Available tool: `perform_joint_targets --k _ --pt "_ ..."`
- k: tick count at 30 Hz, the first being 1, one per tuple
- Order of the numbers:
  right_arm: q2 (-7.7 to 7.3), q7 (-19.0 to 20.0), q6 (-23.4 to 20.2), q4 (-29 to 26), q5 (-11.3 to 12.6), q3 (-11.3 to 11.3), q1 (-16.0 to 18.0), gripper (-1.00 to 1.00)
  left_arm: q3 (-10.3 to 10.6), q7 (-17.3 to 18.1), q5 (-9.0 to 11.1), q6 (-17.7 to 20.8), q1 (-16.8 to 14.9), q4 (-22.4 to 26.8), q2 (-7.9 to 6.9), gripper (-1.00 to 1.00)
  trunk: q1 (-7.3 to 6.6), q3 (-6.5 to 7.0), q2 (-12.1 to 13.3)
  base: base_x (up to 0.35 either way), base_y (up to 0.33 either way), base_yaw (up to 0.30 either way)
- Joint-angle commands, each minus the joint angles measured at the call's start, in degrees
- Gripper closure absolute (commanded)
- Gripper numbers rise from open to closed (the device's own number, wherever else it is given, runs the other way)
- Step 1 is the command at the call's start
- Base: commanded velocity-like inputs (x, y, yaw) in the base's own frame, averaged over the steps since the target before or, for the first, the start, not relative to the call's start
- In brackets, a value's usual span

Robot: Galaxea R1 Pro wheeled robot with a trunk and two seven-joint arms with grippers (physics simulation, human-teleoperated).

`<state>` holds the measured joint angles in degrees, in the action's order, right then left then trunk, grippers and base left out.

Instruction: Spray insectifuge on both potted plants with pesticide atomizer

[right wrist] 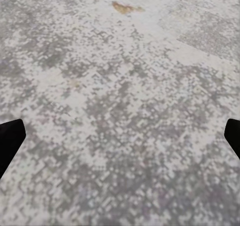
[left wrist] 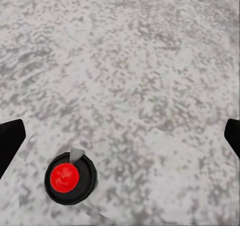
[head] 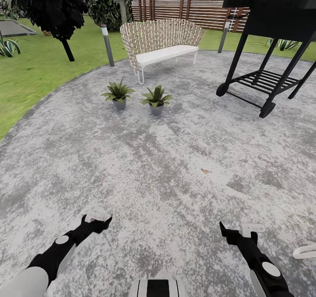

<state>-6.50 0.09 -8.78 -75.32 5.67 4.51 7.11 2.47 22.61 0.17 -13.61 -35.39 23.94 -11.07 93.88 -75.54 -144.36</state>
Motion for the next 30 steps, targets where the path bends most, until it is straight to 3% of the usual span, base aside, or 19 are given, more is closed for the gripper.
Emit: perform_joint_targets --k 1,10,23,27,30 --pt "-0.01 0.0 -0.28 -0.07 0.58 -0.04 0.01 -1.0 0.25 0.83 -0.27 -0.28 -0.01 -0.04 -0.26 -1.0 -0.01 -0.04 -0.02 0.0 0.0 0.0" --pt "0.0 -0.01 -0.28 -0.03 0.57 -0.11 0.01 -1.0 0.32 2.48 -0.77 -0.31 0.22 -0.03 -1.11 -1.0 -0.01 -0.04 -0.02 0.0 0.001 0.0" --pt "0.0 0.16 -0.47 -0.3 0.77 -0.14 0.01 -1.0 0.5 2.22 -0.78 -0.19 0.61 0.14 -0.49 -1.0 -0.01 -0.04 -0.02 0.0 0.047 0.0" --pt "0.06 0.09 -9.26 -7.0 0.95 -0.27 2.25 -1.0 0.46 2.17 -0.78 -0.19 0.66 0.07 -0.8 -1.0 -0.01 -0.04 -0.02 0.0 0.0 0.0" --pt "0.07 0.12 -12.22 -8.76 1.04 -0.28 3.65 -1.0 0.44 2.2 -0.78 -0.15 0.67 0.06 -0.91 -1.0 -0.01 -0.04 -0.02 0.0 0.0 0.0"
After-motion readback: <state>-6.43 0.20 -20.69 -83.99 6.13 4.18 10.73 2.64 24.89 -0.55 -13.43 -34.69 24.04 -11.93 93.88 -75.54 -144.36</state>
